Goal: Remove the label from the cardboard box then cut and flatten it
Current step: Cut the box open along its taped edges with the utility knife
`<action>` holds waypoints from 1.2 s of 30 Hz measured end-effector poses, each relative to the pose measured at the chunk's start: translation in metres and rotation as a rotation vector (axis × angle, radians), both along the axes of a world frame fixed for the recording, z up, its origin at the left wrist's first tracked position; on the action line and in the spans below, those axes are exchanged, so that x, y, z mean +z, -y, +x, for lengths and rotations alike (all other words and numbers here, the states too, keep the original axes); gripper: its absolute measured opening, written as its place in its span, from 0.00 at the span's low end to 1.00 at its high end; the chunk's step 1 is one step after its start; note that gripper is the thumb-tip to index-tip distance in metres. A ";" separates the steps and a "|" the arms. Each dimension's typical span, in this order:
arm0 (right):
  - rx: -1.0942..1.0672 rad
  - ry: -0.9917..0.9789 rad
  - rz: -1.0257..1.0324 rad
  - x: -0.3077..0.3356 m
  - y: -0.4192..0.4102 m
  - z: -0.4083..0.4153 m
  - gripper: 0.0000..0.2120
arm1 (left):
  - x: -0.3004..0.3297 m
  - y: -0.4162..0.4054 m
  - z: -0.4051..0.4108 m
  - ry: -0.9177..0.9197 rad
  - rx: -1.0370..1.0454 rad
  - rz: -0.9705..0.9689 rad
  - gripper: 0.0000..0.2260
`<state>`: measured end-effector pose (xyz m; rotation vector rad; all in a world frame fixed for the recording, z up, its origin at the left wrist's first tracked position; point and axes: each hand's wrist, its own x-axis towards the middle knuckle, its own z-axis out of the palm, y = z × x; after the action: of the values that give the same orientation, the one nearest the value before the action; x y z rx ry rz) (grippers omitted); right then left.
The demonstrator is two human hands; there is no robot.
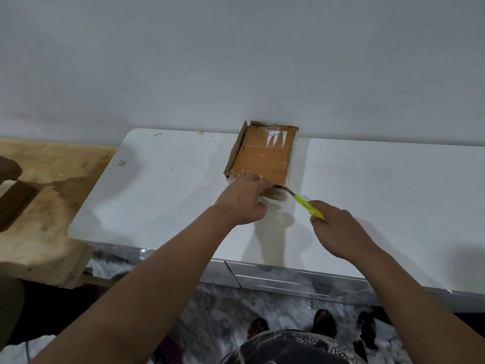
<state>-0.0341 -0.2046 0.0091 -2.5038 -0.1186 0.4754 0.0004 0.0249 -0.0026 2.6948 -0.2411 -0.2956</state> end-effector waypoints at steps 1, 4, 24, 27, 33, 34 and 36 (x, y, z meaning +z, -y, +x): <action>0.011 -0.002 -0.011 0.000 0.001 0.002 0.11 | 0.001 0.000 0.000 -0.002 -0.001 -0.004 0.24; 0.039 -0.017 -0.051 0.001 0.002 0.009 0.10 | 0.002 -0.001 0.000 0.003 -0.007 -0.017 0.24; 0.042 -0.009 -0.187 -0.030 0.005 0.007 0.12 | -0.009 -0.021 -0.001 0.180 0.129 -0.206 0.19; 0.050 -0.001 -0.202 -0.028 0.009 0.005 0.13 | -0.004 -0.024 0.005 0.157 0.322 -0.184 0.17; 0.061 -0.036 -0.180 -0.019 0.023 0.003 0.14 | -0.003 -0.028 0.010 -0.076 0.488 -0.264 0.12; 0.057 -0.042 -0.171 -0.016 0.027 0.003 0.14 | -0.001 -0.027 0.010 -0.104 0.551 -0.356 0.12; 0.038 -0.042 -0.159 -0.008 0.036 0.003 0.15 | 0.000 -0.027 0.010 -0.147 0.673 -0.520 0.12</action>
<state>-0.0310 -0.2407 0.0008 -2.6484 -0.1167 0.5734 0.0107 0.0521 -0.0026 2.0731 0.5507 -0.1855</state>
